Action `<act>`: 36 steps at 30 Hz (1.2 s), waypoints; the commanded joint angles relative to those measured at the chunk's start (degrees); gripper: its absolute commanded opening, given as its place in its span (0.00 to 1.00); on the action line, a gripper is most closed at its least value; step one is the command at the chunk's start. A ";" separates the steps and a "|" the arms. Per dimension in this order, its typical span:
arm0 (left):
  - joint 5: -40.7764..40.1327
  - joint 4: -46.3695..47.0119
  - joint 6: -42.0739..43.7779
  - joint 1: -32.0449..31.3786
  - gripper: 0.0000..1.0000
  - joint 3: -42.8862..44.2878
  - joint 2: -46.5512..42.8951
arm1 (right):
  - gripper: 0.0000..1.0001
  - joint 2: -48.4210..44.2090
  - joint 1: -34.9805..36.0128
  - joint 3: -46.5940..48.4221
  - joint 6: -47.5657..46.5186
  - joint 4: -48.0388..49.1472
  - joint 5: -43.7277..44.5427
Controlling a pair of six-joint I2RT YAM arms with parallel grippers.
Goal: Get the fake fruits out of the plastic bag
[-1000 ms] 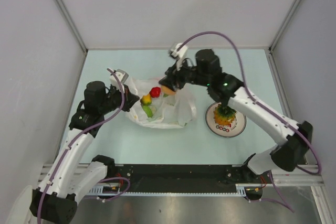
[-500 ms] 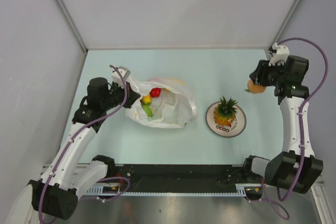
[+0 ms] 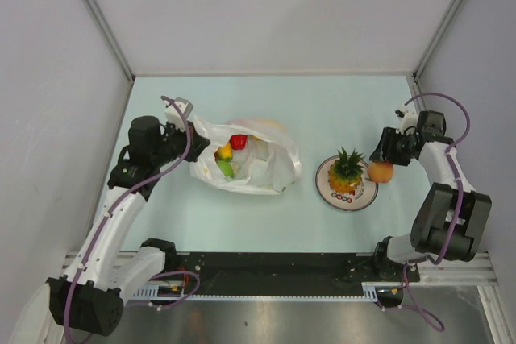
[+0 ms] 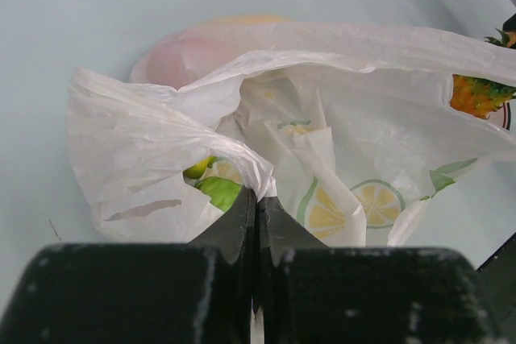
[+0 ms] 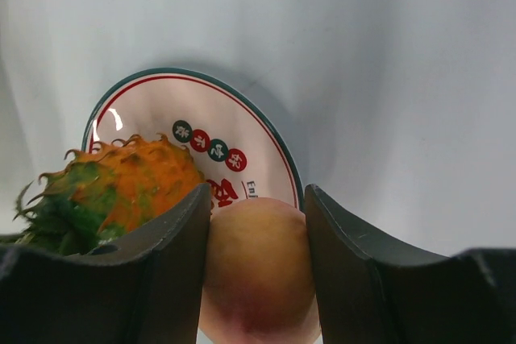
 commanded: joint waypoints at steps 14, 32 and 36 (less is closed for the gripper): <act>0.73 0.36 0.54 2.46 0.04 3.29 3.21 | 0.22 11.08 7.30 0.02 5.72 10.56 1.06; 1.87 0.53 0.63 2.46 0.04 3.82 4.88 | 1.00 6.71 2.12 3.44 7.39 7.57 -4.30; 3.63 -1.75 1.15 2.54 0.03 4.34 2.95 | 1.00 -1.64 0.97 7.39 6.52 9.13 -6.58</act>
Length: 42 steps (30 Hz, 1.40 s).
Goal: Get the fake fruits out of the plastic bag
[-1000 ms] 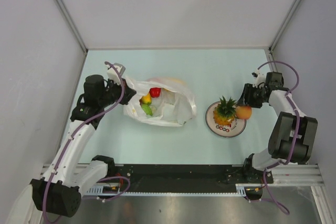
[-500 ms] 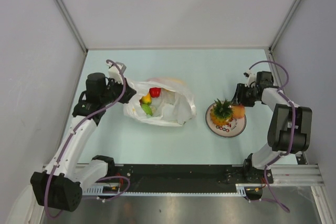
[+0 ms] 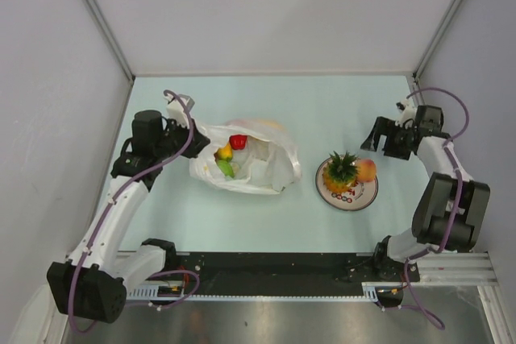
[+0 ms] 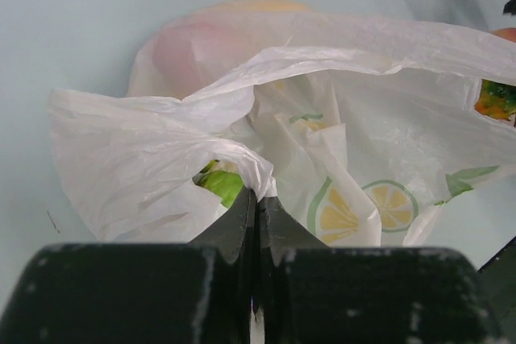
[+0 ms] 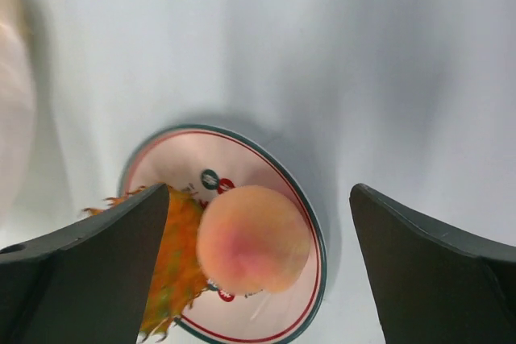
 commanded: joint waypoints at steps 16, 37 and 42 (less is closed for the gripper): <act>7.92 2.94 -6.79 0.62 0.02 -1.27 -10.12 | 0.64 -9.07 59.62 19.19 3.86 8.63 10.31; 18.73 2.07 -10.84 2.38 0.02 -2.94 -10.39 | 0.80 35.16 57.52 46.68 15.82 14.26 25.69; 19.17 -0.48 -8.74 2.47 0.01 -1.45 -7.93 | 0.90 43.93 57.35 54.23 16.35 13.47 29.55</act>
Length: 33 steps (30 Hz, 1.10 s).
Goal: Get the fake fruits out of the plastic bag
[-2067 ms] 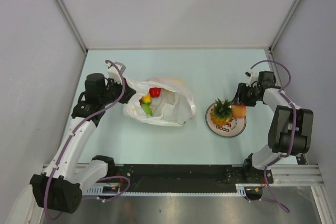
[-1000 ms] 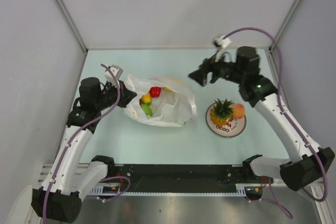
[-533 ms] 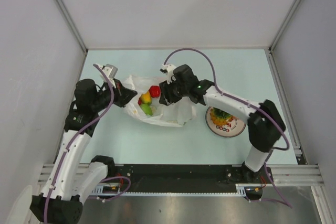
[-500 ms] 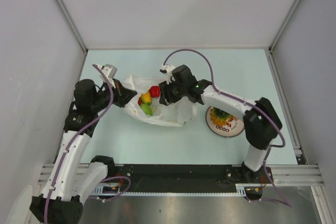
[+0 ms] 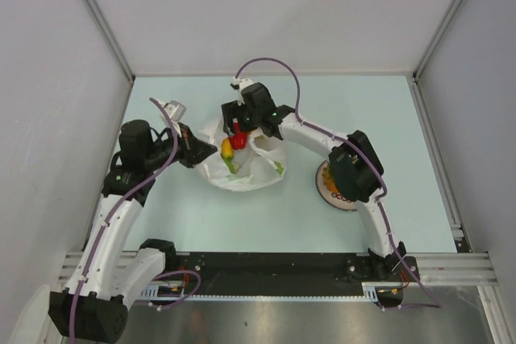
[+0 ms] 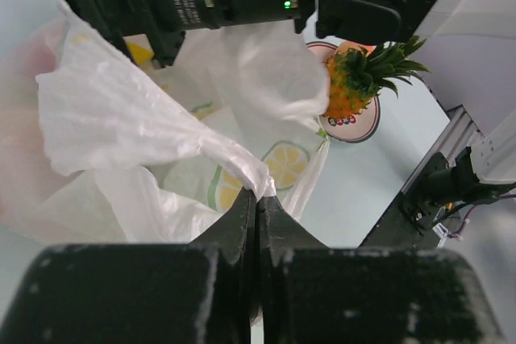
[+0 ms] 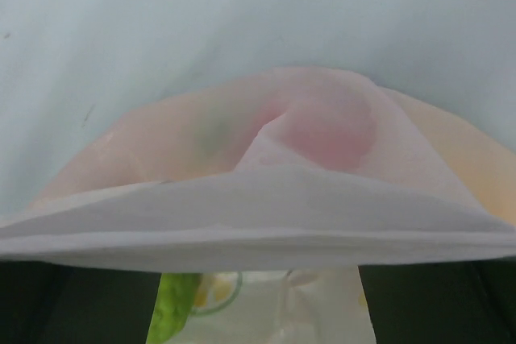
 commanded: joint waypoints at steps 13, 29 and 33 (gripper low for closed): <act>-0.87 -2.50 3.76 0.46 0.00 2.27 3.15 | 1.00 10.79 0.30 9.17 -2.13 -0.15 7.09; -3.07 2.25 3.67 0.54 0.00 0.69 2.36 | 0.52 -5.11 -2.87 0.81 -8.20 -4.27 -7.85; -3.24 4.35 3.06 0.46 0.01 1.22 2.53 | 0.60 -10.74 -2.51 -2.69 -3.29 -8.75 -14.08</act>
